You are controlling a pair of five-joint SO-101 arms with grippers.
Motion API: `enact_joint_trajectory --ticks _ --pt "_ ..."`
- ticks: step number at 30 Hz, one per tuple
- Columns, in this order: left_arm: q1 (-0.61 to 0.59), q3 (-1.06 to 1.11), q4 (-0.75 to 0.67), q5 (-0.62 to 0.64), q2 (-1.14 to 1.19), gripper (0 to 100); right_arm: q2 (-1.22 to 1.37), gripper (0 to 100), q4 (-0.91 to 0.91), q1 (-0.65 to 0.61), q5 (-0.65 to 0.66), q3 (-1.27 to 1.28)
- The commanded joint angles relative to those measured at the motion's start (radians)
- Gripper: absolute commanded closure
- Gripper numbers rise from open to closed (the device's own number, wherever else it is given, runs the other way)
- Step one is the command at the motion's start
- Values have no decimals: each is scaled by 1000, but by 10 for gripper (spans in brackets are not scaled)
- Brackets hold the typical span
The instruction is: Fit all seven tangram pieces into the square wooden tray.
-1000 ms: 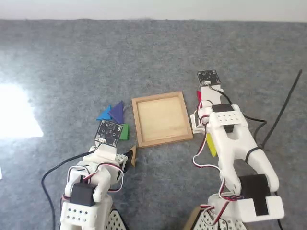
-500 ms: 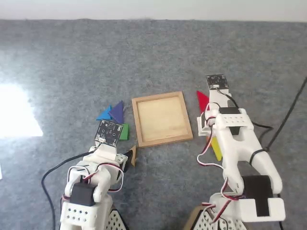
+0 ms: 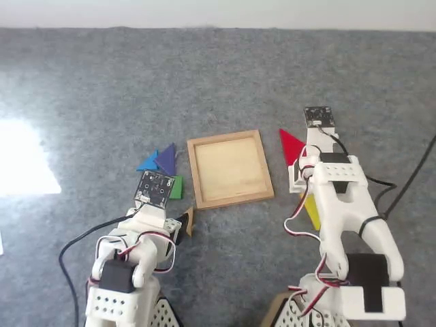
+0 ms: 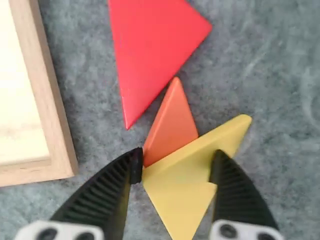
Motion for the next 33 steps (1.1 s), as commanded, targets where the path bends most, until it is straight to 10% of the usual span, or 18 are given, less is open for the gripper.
enact_joint_trajectory --ticks 1,21,33 --pt "5 -5 5 -14 -21 793 22 925 18 16 12 8" --pt "6 -5 5 -14 -21 793 -255 842 245 -125 120 -14" --pt "5 -5 5 -14 -21 793 -340 720 120 -140 -144 141"
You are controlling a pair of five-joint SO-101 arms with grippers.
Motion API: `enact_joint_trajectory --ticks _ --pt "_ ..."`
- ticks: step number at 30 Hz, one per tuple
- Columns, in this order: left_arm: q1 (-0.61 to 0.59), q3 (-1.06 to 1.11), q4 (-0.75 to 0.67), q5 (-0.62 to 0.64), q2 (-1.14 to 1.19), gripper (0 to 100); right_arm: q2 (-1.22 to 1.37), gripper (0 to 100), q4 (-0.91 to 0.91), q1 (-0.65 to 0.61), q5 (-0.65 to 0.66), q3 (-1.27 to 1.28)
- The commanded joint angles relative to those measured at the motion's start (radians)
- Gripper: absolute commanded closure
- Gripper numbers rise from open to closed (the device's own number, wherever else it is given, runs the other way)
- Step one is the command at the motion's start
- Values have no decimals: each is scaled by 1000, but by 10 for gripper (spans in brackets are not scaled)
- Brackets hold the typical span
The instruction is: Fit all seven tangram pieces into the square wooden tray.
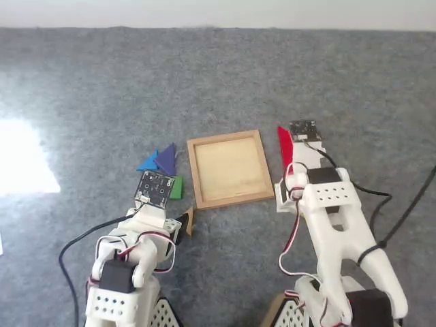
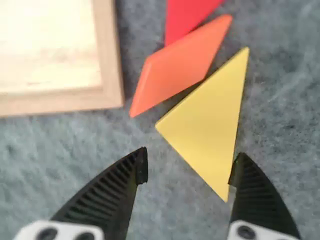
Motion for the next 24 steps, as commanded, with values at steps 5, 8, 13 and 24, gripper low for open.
enact_joint_trajectory --ticks 5,8,13,24 --pt "5 -5 5 -14 -21 793 -18 719 -99 4 -48 17" --pt "5 -5 5 -14 -21 793 71 706 -116 2 -38 -3" --pt "5 -5 5 -14 -21 793 225 586 -127 -2 -35 -72" --pt "6 -5 5 -14 -21 793 320 582 -163 35 -89 -112"
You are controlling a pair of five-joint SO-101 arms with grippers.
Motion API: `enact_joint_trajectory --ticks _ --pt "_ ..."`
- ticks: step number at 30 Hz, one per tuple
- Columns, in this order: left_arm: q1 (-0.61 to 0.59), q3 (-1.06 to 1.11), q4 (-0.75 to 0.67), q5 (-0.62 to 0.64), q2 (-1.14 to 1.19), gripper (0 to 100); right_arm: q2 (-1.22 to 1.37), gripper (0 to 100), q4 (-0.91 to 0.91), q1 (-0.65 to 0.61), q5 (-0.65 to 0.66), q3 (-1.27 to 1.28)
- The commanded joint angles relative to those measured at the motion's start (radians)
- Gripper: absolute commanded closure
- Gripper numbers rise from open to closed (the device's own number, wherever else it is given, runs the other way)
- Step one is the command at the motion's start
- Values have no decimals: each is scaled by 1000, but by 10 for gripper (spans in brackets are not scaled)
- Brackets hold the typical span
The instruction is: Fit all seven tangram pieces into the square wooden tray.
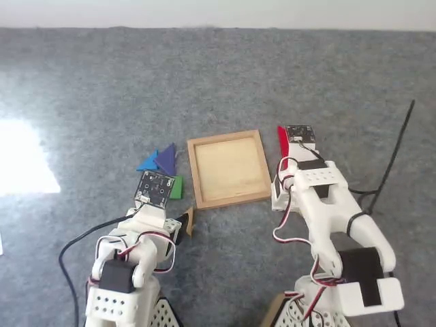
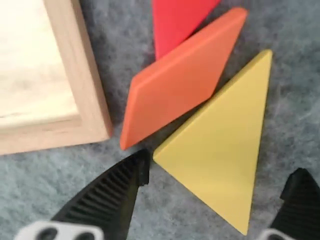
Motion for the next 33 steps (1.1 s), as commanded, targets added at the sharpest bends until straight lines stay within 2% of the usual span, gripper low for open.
enact_joint_trajectory --ticks 1,10,19,25,33 --pt "5 -5 5 -14 -21 793 2 582 -30 36 -28 -44" --pt "5 -5 5 -14 -21 793 13 582 -36 33 -236 -51" --pt "5 -5 5 -14 -21 793 13 584 -36 33 -238 -51" --pt "5 -5 5 -14 -21 793 10 713 -36 38 -238 -54" --pt "5 -5 5 -14 -21 793 2 719 -30 41 -236 -54"
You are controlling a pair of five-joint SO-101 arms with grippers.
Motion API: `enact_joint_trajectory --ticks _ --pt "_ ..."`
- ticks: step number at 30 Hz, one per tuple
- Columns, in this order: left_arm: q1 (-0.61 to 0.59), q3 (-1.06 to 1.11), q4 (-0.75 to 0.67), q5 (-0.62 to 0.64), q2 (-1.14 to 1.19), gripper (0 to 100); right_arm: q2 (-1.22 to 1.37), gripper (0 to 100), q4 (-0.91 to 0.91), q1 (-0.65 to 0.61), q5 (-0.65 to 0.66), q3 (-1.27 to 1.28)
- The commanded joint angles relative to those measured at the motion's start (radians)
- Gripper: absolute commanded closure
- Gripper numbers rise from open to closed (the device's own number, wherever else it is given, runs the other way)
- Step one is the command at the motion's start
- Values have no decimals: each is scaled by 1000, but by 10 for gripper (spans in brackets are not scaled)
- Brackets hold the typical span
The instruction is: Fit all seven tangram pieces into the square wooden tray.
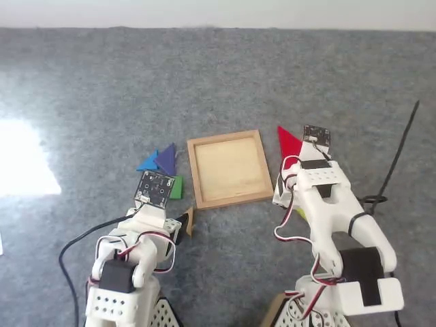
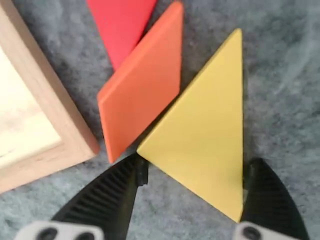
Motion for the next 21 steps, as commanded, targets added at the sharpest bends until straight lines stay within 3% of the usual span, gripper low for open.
enact_joint_trajectory --ticks 1,7,13,21 --pt "5 -5 5 -14 -21 793 -8 719 -21 16 -12 -49" --pt "5 -5 5 -14 -21 793 -22 709 1 16 -17 -71" --pt "5 -5 5 -14 -21 793 -35 560 87 7 -20 -141" --pt "5 -5 5 -14 -21 793 147 609 67 2 -40 -241"
